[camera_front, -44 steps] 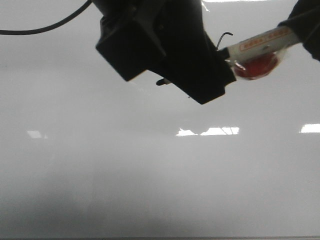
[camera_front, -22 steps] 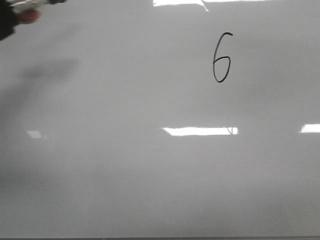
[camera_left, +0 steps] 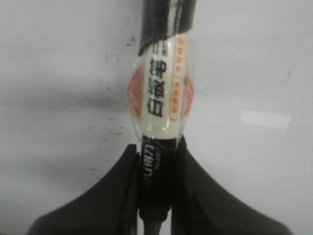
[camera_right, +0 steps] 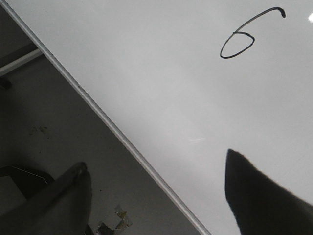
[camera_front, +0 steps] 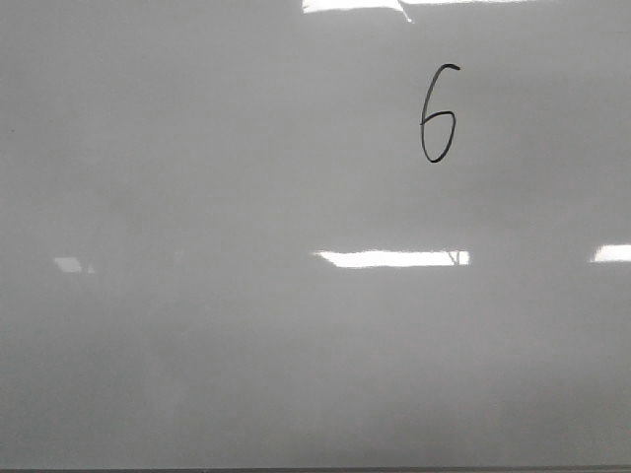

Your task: Write number 6 on whiteboard

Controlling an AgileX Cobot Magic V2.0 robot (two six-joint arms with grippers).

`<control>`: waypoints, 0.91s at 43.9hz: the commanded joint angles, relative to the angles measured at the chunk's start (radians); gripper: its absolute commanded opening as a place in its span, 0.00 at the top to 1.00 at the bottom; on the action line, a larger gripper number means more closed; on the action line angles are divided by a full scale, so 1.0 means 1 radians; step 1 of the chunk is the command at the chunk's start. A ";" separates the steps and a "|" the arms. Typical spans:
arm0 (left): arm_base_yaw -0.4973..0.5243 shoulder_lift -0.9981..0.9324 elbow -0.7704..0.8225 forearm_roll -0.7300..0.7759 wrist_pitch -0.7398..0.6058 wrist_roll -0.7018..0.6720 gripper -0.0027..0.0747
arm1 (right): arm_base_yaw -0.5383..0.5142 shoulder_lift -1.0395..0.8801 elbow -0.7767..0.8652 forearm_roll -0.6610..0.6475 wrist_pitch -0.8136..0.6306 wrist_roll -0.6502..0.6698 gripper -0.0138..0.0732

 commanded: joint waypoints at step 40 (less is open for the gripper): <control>-0.001 -0.092 -0.017 0.022 -0.085 -0.009 0.41 | -0.006 -0.006 -0.076 -0.091 -0.041 0.256 0.17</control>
